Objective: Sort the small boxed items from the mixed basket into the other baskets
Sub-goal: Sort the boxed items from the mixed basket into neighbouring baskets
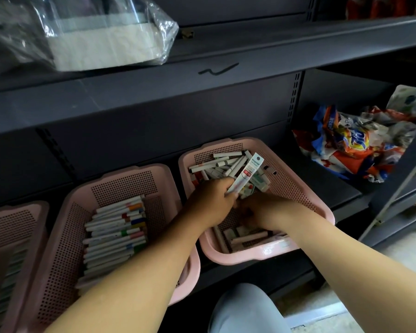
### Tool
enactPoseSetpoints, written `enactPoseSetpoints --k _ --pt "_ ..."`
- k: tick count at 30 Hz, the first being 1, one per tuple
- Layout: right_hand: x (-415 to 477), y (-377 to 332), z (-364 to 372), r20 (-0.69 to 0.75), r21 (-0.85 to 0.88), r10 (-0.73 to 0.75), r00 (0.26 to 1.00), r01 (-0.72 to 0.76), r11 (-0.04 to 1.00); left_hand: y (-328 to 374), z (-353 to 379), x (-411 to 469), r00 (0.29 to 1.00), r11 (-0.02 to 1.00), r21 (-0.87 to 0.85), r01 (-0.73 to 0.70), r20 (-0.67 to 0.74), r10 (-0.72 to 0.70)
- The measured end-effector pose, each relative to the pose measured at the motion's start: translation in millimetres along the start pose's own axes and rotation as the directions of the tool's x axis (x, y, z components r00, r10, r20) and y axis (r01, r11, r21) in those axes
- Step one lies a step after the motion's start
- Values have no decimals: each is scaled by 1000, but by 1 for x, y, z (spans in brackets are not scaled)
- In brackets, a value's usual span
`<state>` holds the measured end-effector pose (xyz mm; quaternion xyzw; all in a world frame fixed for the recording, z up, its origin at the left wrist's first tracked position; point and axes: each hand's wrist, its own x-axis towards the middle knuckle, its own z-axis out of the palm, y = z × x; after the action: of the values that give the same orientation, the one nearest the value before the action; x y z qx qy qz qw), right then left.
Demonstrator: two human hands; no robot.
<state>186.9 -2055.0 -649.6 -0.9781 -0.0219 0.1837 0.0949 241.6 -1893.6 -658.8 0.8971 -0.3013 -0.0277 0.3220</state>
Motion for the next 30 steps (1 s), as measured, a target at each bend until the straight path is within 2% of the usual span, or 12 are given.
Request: enactPoseSetpoints --k 3,11,17,20,23,27,30 --pt "-3 -4 1 83 -29 -67 994 70 997 0 0 1 1000 1000 -13 5 7 -5" --pt "-4 -12 2 109 -171 -185 977 201 964 -3 3 3 1000 1000 22 14 -15 -14" --pt "3 -11 5 162 -109 -249 955 269 957 -2 2 4 999 999 -12 30 -41 -31" --pt "1 -10 3 114 -177 -244 963 261 949 -3 2 4 999 1000 -2 28 -45 -28" --pt "0 -6 5 5 -255 -190 982 185 949 -3 3 4 999 1000 0 30 -44 -30" --pt "-2 -8 7 16 -152 -294 956 293 944 -4 4 4 998 999 -4 39 -57 -39" --pt "-2 -8 4 102 -63 -314 944 321 945 -4 5 4 998 999 0 36 -54 -36"
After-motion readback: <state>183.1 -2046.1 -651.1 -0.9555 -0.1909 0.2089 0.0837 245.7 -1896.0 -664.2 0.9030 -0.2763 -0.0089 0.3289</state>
